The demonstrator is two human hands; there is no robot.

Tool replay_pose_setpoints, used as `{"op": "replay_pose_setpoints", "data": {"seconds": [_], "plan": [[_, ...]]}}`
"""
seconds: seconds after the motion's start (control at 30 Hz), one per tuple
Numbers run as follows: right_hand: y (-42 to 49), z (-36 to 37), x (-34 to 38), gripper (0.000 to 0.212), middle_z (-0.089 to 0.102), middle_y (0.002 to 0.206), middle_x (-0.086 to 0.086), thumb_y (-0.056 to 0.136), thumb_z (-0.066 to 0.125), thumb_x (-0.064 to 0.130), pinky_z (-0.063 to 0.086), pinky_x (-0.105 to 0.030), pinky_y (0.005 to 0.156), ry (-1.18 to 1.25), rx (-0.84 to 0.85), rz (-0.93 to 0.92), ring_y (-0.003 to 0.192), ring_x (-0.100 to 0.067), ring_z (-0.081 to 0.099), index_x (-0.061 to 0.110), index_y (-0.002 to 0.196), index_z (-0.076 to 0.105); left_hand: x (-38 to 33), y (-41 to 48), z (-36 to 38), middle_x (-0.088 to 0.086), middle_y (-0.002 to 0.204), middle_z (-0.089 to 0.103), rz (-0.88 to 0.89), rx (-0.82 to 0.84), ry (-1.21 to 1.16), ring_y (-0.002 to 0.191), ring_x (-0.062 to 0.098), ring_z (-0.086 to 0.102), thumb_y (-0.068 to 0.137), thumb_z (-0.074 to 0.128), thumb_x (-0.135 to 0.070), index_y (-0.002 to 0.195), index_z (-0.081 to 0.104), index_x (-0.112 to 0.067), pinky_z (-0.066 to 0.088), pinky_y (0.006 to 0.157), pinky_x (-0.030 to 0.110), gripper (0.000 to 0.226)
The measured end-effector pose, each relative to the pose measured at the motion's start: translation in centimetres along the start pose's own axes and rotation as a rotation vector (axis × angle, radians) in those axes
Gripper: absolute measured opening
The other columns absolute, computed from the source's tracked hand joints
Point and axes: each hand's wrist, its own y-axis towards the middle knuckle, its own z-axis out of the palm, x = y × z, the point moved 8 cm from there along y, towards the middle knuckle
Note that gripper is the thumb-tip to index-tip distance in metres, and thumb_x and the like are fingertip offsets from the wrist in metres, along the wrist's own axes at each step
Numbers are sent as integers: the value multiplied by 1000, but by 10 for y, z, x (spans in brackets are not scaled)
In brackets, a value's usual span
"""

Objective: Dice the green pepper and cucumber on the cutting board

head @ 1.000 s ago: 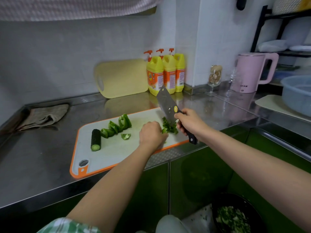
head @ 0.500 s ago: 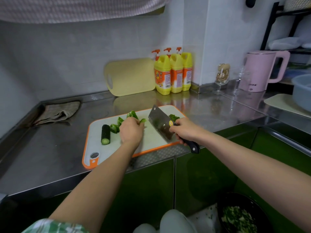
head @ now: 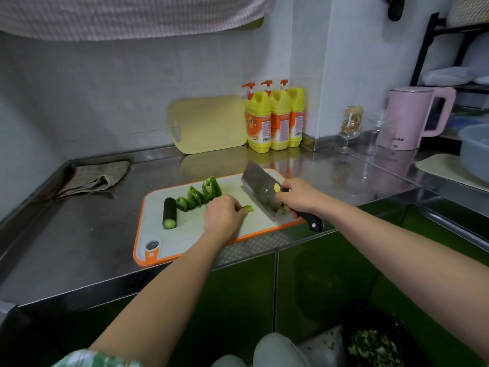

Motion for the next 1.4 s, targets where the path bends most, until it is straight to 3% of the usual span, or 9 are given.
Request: {"op": "replay_pose_setpoints", "data": {"seconds": [0.13, 0.4, 0.5, 0.6, 0.67, 0.8, 0.97, 1.1, 1.4], "plan": [[-1, 6, 1, 13, 54, 60, -7, 94, 45, 12, 39, -21, 38, -104, 15, 25, 40, -15, 51, 7, 82, 48, -3, -2, 2, 1, 92, 73, 61, -4, -17, 91, 26, 65, 82, 69, -40, 104, 73, -22, 51, 74, 33, 28], [-5, 11, 27, 16, 62, 68, -14, 95, 44, 19, 42, -24, 44, -353, 49, -47, 48, -23, 58, 12, 79, 44, -7, -3, 3, -1, 78, 72, 90, -29, -120, 77, 20, 63, 79, 72, -26, 84, 78, -19, 48, 64, 29, 10], [-2, 20, 25, 16, 67, 81, -15, 94, 44, 22, 42, -26, 50, -495, 66, -32, 63, -25, 63, 9, 87, 51, -10, -2, 5, 0, 77, 72, 108, -37, -108, 76, 21, 64, 78, 70, -23, 83, 78, -19, 49, 63, 29, 10], [5, 29, 25, 16, 64, 94, -12, 92, 46, 22, 46, -29, 66, -548, 21, -29, 82, -30, 59, 9, 95, 54, -10, 0, 7, -1, 79, 72, 108, -19, -99, 77, 21, 63, 78, 68, -22, 83, 77, -20, 49, 63, 29, 11], [6, 33, 28, 11, 58, 89, -9, 93, 46, 19, 45, -30, 66, -539, 4, -11, 77, -28, 57, 10, 96, 51, -10, 0, 7, -1, 80, 72, 112, 4, -97, 78, 21, 63, 78, 66, -20, 83, 77, -21, 47, 63, 29, 12], [10, 33, 30, 13, 57, 67, -8, 93, 44, 10, 40, -24, 45, -465, -17, 37, 48, -19, 56, 6, 101, 53, -10, 0, 6, -3, 81, 72, 137, 41, -104, 76, 17, 62, 79, 68, -22, 87, 77, -22, 42, 62, 26, 12], [9, 20, 27, 10, 60, 75, -12, 93, 41, 14, 40, -25, 43, -375, -38, -3, 49, -22, 58, 7, 94, 48, -7, -1, 6, -9, 73, 66, 118, 56, -152, 78, 15, 62, 79, 70, -21, 99, 73, -24, 46, 68, 27, 21], [2, 23, 31, 10, 65, 79, -19, 92, 42, 15, 42, -25, 44, -389, 52, -33, 49, -25, 59, 7, 90, 48, -5, -1, 4, -12, 60, 58, 86, 37, -199, 70, 11, 58, 75, 67, -14, 92, 65, -24, 41, 64, 25, 21], [9, 37, 29, 14, 57, 66, -9, 94, 42, 14, 40, -24, 44, -427, -5, 10, 47, -21, 57, 5, 99, 51, -4, 0, 6, -7, 67, 69, 85, 64, -262, 70, 9, 62, 73, 69, -9, 91, 56, -25, 42, 63, 26, 28]]}}
